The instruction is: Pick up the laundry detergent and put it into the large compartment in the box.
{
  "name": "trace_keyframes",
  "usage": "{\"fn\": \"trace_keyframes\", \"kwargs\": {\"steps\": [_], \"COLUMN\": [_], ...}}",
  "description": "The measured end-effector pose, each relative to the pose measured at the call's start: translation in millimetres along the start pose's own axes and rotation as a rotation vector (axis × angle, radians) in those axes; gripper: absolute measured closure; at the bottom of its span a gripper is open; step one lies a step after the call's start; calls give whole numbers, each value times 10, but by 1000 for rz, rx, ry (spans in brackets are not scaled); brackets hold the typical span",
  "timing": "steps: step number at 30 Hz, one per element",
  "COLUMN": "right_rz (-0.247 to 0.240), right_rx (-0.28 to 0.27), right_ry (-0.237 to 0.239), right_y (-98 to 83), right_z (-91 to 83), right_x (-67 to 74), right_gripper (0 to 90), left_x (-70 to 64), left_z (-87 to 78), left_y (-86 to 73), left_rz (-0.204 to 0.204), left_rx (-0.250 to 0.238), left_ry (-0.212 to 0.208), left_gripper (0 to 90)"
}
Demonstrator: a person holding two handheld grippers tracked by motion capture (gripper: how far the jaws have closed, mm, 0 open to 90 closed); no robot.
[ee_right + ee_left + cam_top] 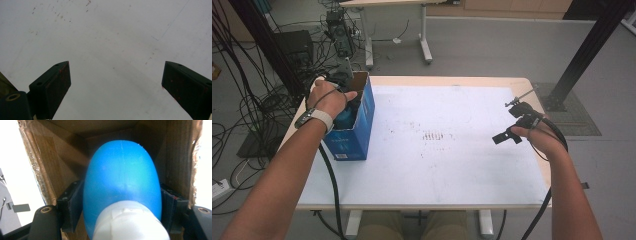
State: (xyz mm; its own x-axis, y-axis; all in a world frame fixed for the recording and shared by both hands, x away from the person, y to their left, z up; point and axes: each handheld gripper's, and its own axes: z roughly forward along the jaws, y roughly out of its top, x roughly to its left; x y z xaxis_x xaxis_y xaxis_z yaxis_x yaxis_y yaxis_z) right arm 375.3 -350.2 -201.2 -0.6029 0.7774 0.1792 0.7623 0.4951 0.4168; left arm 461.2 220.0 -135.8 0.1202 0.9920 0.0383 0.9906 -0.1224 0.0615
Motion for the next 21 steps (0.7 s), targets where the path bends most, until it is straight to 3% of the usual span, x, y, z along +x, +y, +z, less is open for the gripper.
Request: {"fn": "trace_keyframes", "kwargs": {"steps": [21], "right_rz": [1], "right_rx": [-9], "right_ry": [-2], "right_y": [-2], "right_z": [-29], "right_x": [35], "right_gripper": [83], "left_x": [27], "left_z": [-84], "left_y": [-52], "left_rz": [17], "left_rx": [-14], "left_ry": [-6], "left_gripper": [260]}}
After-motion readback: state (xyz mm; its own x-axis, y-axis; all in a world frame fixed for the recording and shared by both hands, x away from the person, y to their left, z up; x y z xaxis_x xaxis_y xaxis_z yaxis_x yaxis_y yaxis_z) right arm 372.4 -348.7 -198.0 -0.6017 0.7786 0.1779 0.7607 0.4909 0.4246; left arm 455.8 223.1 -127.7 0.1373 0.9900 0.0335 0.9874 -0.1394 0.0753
